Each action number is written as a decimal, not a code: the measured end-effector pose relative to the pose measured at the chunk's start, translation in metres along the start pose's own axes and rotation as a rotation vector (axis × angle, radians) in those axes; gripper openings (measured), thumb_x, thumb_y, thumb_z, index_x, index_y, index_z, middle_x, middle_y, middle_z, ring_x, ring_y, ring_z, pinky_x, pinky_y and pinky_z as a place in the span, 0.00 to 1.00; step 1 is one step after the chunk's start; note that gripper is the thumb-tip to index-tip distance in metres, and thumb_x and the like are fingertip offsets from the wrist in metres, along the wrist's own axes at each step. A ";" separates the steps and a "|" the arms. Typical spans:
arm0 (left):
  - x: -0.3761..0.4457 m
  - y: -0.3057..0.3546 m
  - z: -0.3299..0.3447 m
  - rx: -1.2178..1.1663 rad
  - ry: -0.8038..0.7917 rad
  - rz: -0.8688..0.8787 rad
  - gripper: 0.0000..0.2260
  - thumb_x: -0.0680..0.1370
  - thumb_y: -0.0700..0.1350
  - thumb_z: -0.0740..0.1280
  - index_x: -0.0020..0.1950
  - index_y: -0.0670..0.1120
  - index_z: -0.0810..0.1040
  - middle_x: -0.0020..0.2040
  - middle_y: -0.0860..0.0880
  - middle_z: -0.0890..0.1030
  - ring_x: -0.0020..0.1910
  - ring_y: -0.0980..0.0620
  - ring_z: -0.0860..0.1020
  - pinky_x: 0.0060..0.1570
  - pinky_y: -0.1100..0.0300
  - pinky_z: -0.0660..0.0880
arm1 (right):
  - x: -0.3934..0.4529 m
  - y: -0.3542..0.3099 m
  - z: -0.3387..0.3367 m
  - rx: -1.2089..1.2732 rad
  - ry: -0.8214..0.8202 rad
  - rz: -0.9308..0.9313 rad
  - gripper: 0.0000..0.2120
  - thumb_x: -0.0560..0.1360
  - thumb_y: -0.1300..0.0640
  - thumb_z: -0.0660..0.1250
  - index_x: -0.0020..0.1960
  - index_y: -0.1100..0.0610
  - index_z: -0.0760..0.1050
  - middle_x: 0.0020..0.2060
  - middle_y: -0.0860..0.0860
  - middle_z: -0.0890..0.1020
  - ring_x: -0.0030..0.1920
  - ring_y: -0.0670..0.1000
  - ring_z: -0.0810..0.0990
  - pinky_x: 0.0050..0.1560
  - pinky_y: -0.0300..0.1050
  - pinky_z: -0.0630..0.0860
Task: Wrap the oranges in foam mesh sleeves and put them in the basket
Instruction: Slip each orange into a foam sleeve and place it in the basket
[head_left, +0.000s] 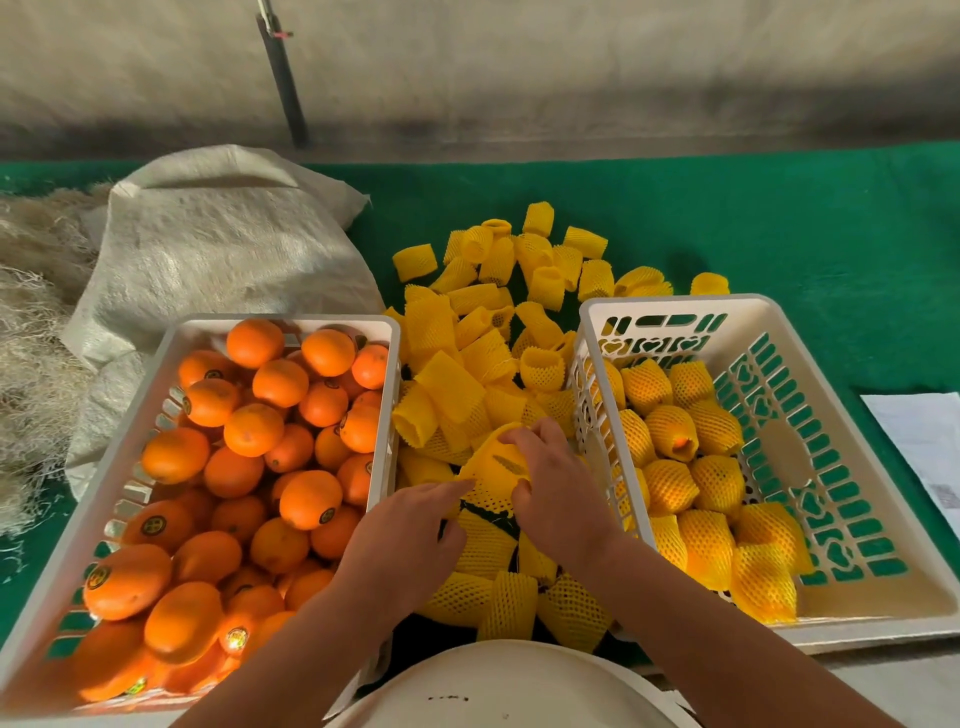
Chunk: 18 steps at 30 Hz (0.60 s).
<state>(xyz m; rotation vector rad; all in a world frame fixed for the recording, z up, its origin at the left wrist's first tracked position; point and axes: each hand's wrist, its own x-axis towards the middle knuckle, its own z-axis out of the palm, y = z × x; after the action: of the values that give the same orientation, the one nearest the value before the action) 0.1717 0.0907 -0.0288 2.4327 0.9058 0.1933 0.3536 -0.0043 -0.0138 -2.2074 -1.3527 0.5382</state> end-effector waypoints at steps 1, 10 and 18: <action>-0.001 0.000 0.001 -0.004 -0.010 0.010 0.24 0.82 0.53 0.63 0.78 0.63 0.66 0.72 0.60 0.77 0.62 0.57 0.79 0.55 0.65 0.77 | 0.000 0.001 0.000 -0.012 -0.009 -0.009 0.27 0.77 0.65 0.66 0.74 0.50 0.69 0.66 0.48 0.67 0.51 0.51 0.77 0.48 0.47 0.80; -0.009 -0.012 -0.034 -0.261 0.138 0.048 0.21 0.84 0.53 0.59 0.77 0.67 0.67 0.62 0.72 0.75 0.61 0.69 0.75 0.52 0.74 0.76 | -0.002 0.005 0.008 -0.037 0.009 -0.086 0.31 0.77 0.62 0.68 0.77 0.47 0.64 0.70 0.46 0.63 0.54 0.47 0.74 0.47 0.37 0.75; -0.005 -0.117 -0.060 0.174 -0.045 -0.355 0.31 0.78 0.57 0.71 0.79 0.54 0.65 0.79 0.50 0.65 0.79 0.46 0.61 0.72 0.43 0.69 | -0.004 0.006 0.010 -0.071 -0.014 -0.095 0.30 0.78 0.60 0.70 0.78 0.48 0.66 0.70 0.45 0.64 0.60 0.51 0.77 0.50 0.35 0.74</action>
<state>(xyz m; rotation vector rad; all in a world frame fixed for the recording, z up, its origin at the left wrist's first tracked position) 0.0832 0.1879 -0.0394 2.3682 1.3614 -0.0724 0.3509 -0.0084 -0.0250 -2.1850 -1.4974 0.4793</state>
